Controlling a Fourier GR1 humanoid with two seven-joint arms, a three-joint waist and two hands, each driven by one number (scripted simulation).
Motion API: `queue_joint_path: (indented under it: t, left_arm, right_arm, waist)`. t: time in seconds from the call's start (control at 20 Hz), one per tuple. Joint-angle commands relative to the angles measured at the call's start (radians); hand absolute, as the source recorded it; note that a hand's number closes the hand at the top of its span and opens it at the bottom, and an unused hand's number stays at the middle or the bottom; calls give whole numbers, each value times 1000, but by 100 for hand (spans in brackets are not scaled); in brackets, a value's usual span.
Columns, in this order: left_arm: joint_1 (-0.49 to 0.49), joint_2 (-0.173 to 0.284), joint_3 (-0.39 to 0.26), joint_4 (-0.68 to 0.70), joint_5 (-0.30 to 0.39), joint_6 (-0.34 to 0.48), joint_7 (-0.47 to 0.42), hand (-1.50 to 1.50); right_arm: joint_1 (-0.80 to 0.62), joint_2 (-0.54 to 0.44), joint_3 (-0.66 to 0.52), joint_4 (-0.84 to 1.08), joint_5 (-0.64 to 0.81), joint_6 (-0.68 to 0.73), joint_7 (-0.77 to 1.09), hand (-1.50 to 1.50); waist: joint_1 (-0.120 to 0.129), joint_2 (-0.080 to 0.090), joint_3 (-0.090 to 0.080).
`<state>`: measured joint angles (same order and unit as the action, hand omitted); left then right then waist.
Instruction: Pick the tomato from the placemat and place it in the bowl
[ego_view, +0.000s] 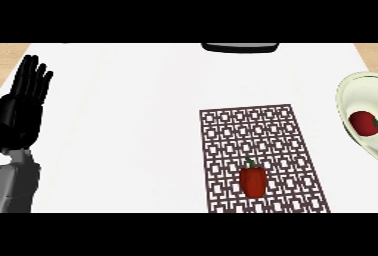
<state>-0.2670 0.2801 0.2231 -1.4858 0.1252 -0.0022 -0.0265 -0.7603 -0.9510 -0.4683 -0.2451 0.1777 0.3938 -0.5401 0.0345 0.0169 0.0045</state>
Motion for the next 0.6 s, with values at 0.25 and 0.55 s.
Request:
queue_joint_path:
  t: [0.25, 0.55]
  left_arm:
    - [-25, 13, 16, 15, 13, -9, -6, 0]
    - [-14, -2, 5, -13, 1, 6, -11, 0]
  right_arm:
    - [93, -141, -95, 108, -70, 139, -84, -150]
    - [161, -181, -116, 115, -89, 214, -123, -150]
  waist:
    - [5, 13, 7]
    - [0, 12, 12]
